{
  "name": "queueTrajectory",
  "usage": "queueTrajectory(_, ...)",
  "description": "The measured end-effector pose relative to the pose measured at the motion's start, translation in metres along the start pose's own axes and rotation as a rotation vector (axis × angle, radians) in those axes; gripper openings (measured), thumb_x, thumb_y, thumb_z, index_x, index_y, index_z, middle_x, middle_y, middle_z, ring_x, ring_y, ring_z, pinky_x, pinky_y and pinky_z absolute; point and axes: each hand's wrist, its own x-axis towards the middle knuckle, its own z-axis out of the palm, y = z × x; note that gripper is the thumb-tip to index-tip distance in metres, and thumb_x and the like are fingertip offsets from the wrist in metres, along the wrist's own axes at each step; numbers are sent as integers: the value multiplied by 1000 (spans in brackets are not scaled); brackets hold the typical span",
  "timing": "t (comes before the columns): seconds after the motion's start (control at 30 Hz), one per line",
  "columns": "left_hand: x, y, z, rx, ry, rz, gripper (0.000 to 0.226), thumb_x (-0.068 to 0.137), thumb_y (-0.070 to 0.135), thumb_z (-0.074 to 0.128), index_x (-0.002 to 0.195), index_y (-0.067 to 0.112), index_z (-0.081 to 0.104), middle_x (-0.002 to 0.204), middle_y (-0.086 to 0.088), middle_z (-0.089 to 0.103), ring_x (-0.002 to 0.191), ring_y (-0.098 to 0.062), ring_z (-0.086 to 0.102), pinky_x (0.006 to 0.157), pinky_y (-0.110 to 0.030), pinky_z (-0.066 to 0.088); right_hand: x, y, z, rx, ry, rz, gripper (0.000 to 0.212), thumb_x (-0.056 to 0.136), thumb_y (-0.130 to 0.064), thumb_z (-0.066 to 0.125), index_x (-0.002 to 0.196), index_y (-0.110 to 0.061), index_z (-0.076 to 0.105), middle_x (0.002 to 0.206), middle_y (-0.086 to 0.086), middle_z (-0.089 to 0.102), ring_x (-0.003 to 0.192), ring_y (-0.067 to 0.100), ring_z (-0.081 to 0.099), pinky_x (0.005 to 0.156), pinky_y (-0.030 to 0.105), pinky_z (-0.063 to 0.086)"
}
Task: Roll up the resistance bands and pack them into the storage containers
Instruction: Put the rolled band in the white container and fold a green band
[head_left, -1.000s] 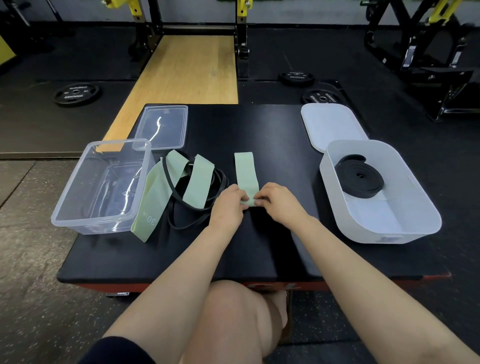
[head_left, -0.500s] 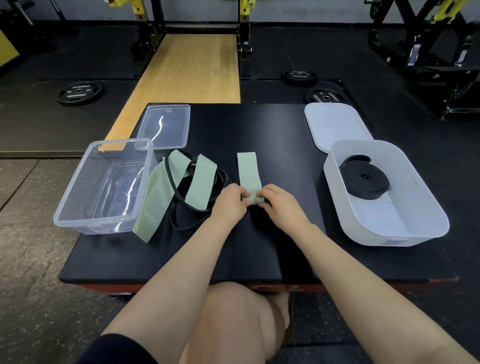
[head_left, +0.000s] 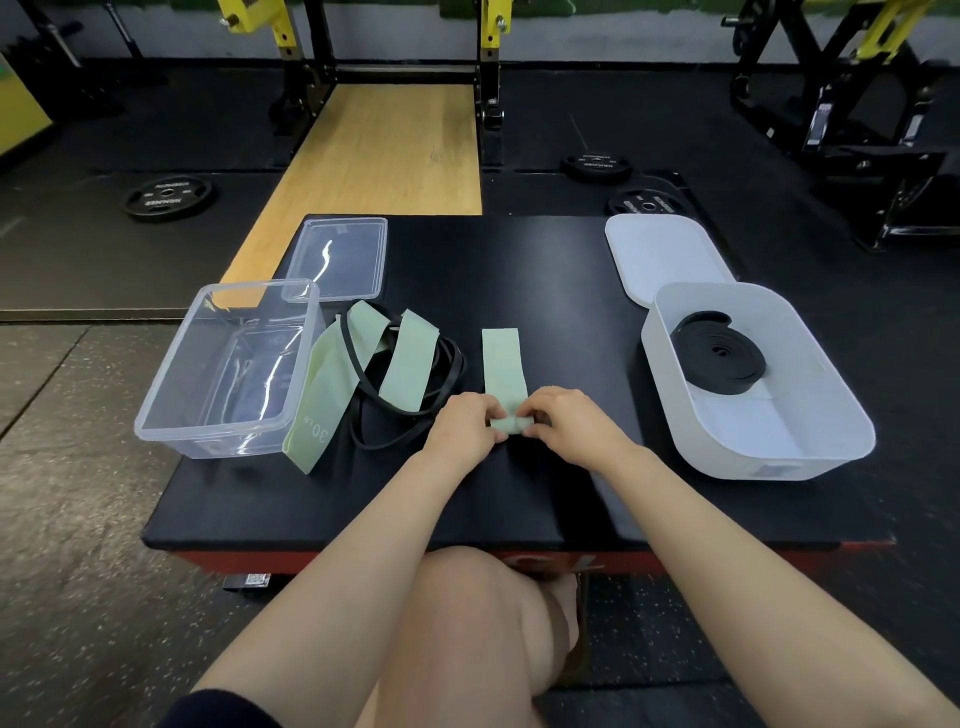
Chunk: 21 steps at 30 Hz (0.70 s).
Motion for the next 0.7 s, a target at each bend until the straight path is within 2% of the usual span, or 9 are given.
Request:
queueTrajectory(0.07, -7, 0, 0, 0, -31, -3, 30, 80, 12, 71, 110, 12, 66, 113, -4, 64, 100, -20, 60, 91, -31, 47, -7, -2, 0, 11, -31, 8, 24, 87, -16, 66, 111, -14, 66, 105, 1, 62, 86, 14, 53, 84, 26, 44)
queueTrajectory(0.23, -26, -2, 2, 3, -97, 5, 32, 78, 14, 74, 109, 12, 67, 108, -4, 64, 99, -19, 61, 91, -30, 48, -26, -4, 0, 38, -117, 26, 25, 85, -18, 68, 110, -16, 68, 104, -2, 63, 90, 14, 57, 87, 29, 47)
queueTrajectory(0.37, -37, -2, 9, 16, -31, 14, 28, 82, 17, 71, 110, 13, 67, 111, -3, 57, 99, -21, 60, 91, -34, 48, -29, -7, 0, 42, -122, 45, 24, 86, -18, 68, 110, -17, 69, 102, -1, 64, 89, 14, 58, 86, 29, 48)
queueTrajectory(0.53, -45, 0, 10, 256, 36, 145, 31, 89, 22, 61, 120, 22, 59, 114, 3, 51, 106, -19, 52, 85, -35, 46, -24, -9, -2, 12, -122, 46, 25, 88, -19, 65, 113, -14, 68, 96, -8, 52, 87, 12, 52, 78, 23, 40)
queueTrajectory(0.7, -44, -1, 12, 222, 25, 150, 27, 89, 16, 60, 115, 16, 59, 112, 1, 52, 100, -20, 55, 84, -34, 46, -20, -9, -3, -1, -121, 53, 27, 88, -19, 65, 115, -13, 68, 95, -8, 50, 87, 11, 49, 78, 22, 37)
